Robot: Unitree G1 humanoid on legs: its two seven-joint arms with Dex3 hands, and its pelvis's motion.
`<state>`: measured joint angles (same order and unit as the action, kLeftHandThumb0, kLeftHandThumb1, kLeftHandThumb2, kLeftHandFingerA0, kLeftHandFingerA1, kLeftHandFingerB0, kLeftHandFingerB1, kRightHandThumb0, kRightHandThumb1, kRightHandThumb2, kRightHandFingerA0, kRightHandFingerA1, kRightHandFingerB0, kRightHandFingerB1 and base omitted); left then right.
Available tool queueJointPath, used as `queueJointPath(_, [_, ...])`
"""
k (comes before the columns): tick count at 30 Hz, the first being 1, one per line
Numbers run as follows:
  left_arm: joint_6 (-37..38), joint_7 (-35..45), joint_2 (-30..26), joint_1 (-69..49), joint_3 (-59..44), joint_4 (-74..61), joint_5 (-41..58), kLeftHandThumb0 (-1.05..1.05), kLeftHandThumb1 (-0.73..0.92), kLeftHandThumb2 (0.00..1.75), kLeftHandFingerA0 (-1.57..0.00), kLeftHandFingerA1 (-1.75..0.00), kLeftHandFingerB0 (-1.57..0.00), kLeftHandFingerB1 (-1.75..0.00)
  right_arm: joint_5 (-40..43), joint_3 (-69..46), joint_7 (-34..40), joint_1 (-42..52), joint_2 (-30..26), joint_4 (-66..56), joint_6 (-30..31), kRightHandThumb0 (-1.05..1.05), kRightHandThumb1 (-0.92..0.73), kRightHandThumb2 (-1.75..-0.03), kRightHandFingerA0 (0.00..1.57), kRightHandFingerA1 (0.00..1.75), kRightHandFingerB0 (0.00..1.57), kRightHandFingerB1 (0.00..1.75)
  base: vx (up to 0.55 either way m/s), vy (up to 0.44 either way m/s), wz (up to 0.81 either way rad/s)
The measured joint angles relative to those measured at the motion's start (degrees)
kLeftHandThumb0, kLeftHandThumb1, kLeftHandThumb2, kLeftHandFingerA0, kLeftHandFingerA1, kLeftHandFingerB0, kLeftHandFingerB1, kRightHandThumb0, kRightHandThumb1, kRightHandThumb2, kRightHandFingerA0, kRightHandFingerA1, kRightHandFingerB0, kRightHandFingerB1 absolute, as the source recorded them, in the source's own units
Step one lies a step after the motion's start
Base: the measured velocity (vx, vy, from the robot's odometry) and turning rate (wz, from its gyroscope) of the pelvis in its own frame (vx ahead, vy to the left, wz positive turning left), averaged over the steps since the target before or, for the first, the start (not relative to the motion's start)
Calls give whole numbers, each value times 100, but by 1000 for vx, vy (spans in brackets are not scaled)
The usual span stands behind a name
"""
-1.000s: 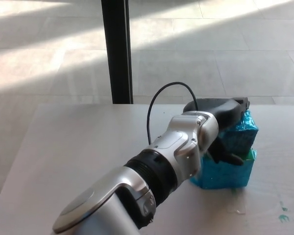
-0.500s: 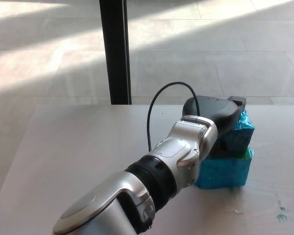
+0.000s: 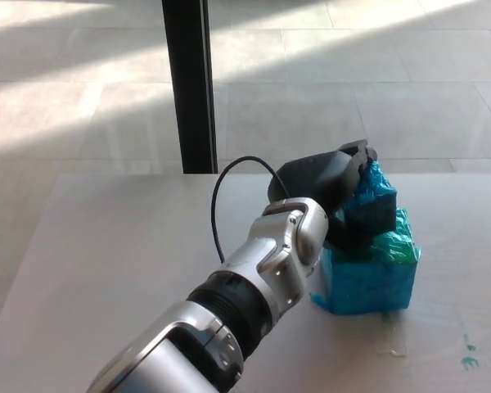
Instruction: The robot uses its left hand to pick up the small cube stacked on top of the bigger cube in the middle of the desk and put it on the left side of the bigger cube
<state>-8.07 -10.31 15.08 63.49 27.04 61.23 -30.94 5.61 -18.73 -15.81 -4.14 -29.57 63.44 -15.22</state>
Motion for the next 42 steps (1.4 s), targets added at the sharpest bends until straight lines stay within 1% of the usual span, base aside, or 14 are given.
queueJointPath(1, [28, -34, -1, -5, -23, 22, 18, -19, 59, 65, -78, -89, -91, -72, 0, 2, 5, 0, 0, -19, 0, -44, -82, -65, 50, 75, 57, 42, 0, 0, 0])
queueJointPath(4, [108, -82, -3, -6, -35, 53, 54, -21, 61, 83, -84, -156, -84, -125, -1, 3, 16, 1, 0, -52, 0, -44, -82, -65, 50, 74, 57, 41, 0, 0, 0])
queueJointPath(8, [184, -89, -5, -4, 7, 58, 71, -27, 67, 75, -86, -171, -72, -130, 0, 2, 36, 1, 0, -71, 3, -43, -83, -65, 51, 74, 58, 43, 0, 0, 0])
queueJointPath(15, [227, -101, -7, 2, 85, 114, 71, -24, 69, 83, -69, -144, -72, -121, -5, 7, 97, -14, 0, -25, 1, -45, -84, -65, 52, 69, 59, 43, 0, 0, 0])
queueJointPath(17, [228, -106, -9, 3, 120, 133, 69, -22, 71, 80, -72, -170, -65, -148, -15, 17, 125, -11, 0, -31, 2, -44, -84, -65, 51, 71, 58, 45, 0, 0, 0])
queueJointPath(23, [251, -154, -14, 4, 222, 146, 64, -25, 69, 81, -78, -149, -76, -119, -16, 13, 134, 18, 0, -55, 2, -45, -85, -66, 51, 74, 59, 46, 0, 0, 0])
queueJointPath(24, [254, -157, -15, 4, 234, 145, 63, -19, 69, 79, -83, -164, -69, -137, -16, 11, 134, 22, 0, -58, 2, -45, -85, -65, 51, 74, 58, 46, 0, 0, 0])
queueJointPath(27, [262, -175, -21, 4, 289, 96, 59, -17, 68, 75, -94, -170, -71, -132, -16, 10, 138, 25, 0, -55, 3, -45, -85, -65, 52, 73, 59, 46, 0, 0, 0])
queueJointPath(28, [262, -178, -24, 4, 317, 83, 55, -21, 73, 74, -76, -170, -67, -134, -16, 10, 139, 25, 0, -51, 5, -45, -84, -65, 52, 72, 60, 45, 0, 0, 0])
queueJointPath(33, [284, -181, -54, 1, 277, 27, 63, -22, 70, 69, -79, -161, -70, -128, -16, 12, 157, 29, 0, -50, 8, -45, -85, -65, 52, 78, 58, 46, 0, 0, 0])
queueJointPath(35, [299, -187, -95, -27, 150, 8, 87, -22, 70, 72, -73, -175, -60, -156, -16, 12, 157, 35, 0, -50, 8, -46, -84, -65, 52, 74, 60, 46, 0, 0, 0])
queueJointPath(37, [335, -198, -157, -38, 101, -20, 87, -21, 69, 76, -77, -167, -68, -128, -17, 12, 164, 36, 0, -55, 12, -47, -84, -65, 52, 73, 61, 47, 0, 0, 0])
queueJointPath(41, [346, -200, -365, -37, -209, -101, 135, -20, 72, 73, -91, -170, -63, -141, -28, 26, 192, 77, 0, -90, 25, -48, -84, -65, 51, 73, 60, 47, 0, 0, 0])
queueJointPath(42, [345, -200, -425, -35, -294, -121, 158, -20, 71, 73, -75, -175, -63, -156, -31, 26, 197, 95, 0, -105, 32, -47, -83, -65, 52, 76, 61, 47, 0, 0, 0])
